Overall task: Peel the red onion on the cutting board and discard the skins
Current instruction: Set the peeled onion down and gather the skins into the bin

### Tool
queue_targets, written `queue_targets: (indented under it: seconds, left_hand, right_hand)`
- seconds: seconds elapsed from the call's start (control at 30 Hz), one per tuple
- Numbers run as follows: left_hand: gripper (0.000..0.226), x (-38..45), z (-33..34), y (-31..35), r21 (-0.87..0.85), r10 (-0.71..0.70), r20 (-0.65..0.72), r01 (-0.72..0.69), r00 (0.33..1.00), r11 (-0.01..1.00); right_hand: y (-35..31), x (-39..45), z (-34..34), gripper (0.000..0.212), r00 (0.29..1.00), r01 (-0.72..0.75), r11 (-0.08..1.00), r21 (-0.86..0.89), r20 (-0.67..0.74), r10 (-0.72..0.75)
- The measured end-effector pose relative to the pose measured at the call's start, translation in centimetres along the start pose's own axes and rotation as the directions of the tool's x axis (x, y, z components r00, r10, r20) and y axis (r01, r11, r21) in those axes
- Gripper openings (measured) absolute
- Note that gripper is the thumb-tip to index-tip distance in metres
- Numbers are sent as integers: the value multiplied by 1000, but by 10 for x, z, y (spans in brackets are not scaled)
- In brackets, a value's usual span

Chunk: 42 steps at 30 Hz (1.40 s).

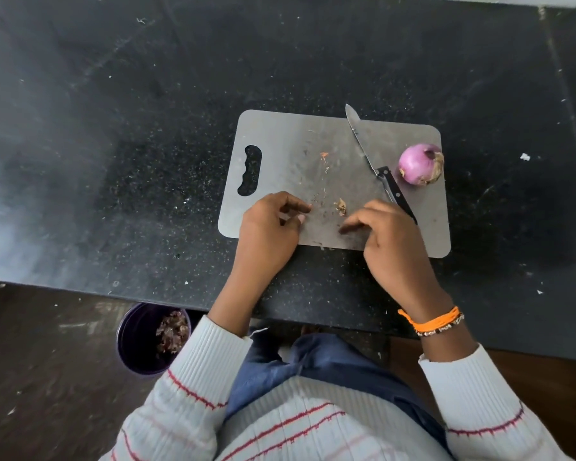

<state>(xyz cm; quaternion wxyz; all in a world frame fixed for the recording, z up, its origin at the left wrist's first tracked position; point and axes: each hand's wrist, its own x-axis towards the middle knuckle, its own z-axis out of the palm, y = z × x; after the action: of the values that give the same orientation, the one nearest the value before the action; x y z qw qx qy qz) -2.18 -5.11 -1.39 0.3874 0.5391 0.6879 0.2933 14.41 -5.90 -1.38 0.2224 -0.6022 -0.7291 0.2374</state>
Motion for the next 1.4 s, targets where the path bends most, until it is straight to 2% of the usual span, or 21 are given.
queue_targets:
  seconds: [0.03,0.1,0.2,0.27,0.3,0.4,0.57,0.7,0.73,0.87,1.07,1.27,1.33,1.4]
  left_hand:
    - [14,0,-1,0,21,4,29,-5,1000,1000]
    - [37,1,-2,-1,165,27,122,-47,992,985]
    - [66,4,2,-1,351,87,175,-144,981,925]
    - [69,7,5,-1,360,118,159,-168,980,918]
    - [70,9,7,-2,358,127,154,-176,980,917]
    - [69,15,11,-3,356,155,138,-195,978,914]
    - [63,23,19,-3,319,187,75,-201,980,926]
    - [60,25,30,1,318,234,18,-227,972,921]
    - [59,25,33,1,321,244,5,-233,970,918]
    - [54,25,39,4,317,268,-19,-248,963,915]
    - [48,22,42,9,328,254,-40,-228,966,917]
    - [43,17,43,11,317,259,-75,-223,963,922]
    - [40,15,42,11,313,267,-76,-231,961,921]
    - [35,15,41,10,294,261,-92,-224,961,929]
  right_hand:
    - [2,1,1,44,999,-4,1000,14,41,3]
    - [2,1,4,39,998,-7,1000,6,61,7]
    - [5,4,1,22,980,-61,996,-70,-195,46]
    - [14,8,-6,27,940,-155,974,-166,-328,94]
    - [19,9,-9,34,931,-204,958,-203,-342,126]
    - [27,10,-9,45,947,-226,960,-168,-269,176]
    - [16,9,0,37,963,-187,980,-73,-213,168]
    - [20,23,-18,40,885,-235,964,-121,-437,161]
    - [24,29,-23,44,875,-266,954,-136,-449,180]
    - [43,51,-28,58,928,-293,931,-218,-299,222]
    - [32,68,-20,52,943,-171,967,-188,-315,106]
    - [21,85,-2,51,968,-101,985,-139,-243,66]
    - [26,78,-12,44,958,-79,993,-91,-282,50]
    - [36,64,-26,34,921,-114,990,-87,-382,73]
